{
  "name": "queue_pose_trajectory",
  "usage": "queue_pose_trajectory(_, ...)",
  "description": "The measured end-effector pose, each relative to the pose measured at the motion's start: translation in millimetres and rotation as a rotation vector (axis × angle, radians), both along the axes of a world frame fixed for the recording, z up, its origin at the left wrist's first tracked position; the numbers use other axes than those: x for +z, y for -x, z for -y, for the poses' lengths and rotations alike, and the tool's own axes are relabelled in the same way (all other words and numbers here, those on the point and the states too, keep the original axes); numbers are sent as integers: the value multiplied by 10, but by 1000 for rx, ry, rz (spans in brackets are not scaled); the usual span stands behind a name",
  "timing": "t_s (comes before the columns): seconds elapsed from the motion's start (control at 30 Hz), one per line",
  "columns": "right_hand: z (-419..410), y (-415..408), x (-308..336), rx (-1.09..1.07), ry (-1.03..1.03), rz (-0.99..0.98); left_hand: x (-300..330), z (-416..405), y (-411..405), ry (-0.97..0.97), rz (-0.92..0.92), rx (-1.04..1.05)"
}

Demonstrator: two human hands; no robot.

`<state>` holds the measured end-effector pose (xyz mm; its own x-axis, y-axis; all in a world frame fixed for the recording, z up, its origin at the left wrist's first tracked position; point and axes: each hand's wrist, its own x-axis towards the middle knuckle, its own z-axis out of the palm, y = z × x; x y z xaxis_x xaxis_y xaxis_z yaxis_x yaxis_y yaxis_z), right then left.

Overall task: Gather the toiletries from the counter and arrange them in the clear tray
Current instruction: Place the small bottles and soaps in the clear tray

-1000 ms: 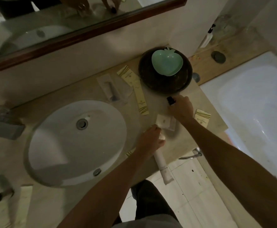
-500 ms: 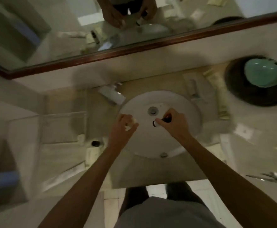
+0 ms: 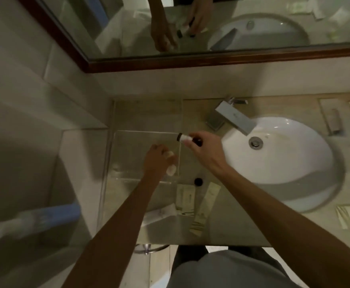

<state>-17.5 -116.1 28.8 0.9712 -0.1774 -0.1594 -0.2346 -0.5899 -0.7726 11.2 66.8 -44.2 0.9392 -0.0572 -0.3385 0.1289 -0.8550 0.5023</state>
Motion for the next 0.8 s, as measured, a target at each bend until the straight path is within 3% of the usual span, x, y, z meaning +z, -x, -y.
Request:
queue_pose_trajectory(0.2, -500, -462, -352, 349, 225, 4, -119, -59, 136, 189, 21, 83)
queue_pose_trajectory(0.33, -588, -481, -533, 475, 397, 192, -150, -122, 156, 329, 17, 183)
queue_pose_trajectory(0.47, -548, -437, -714, 522, 432, 335, -183, -173, 174, 438, -11, 248)
queue_pose_trajectory(0.63, -473, -423, -909, 632, 551, 251, -190, -193, 178, 394, -10, 196)
queue_pose_trajectory(0.8, -378, -376, -494, 613, 482, 328, -188, -208, 128, 355, -9, 128)
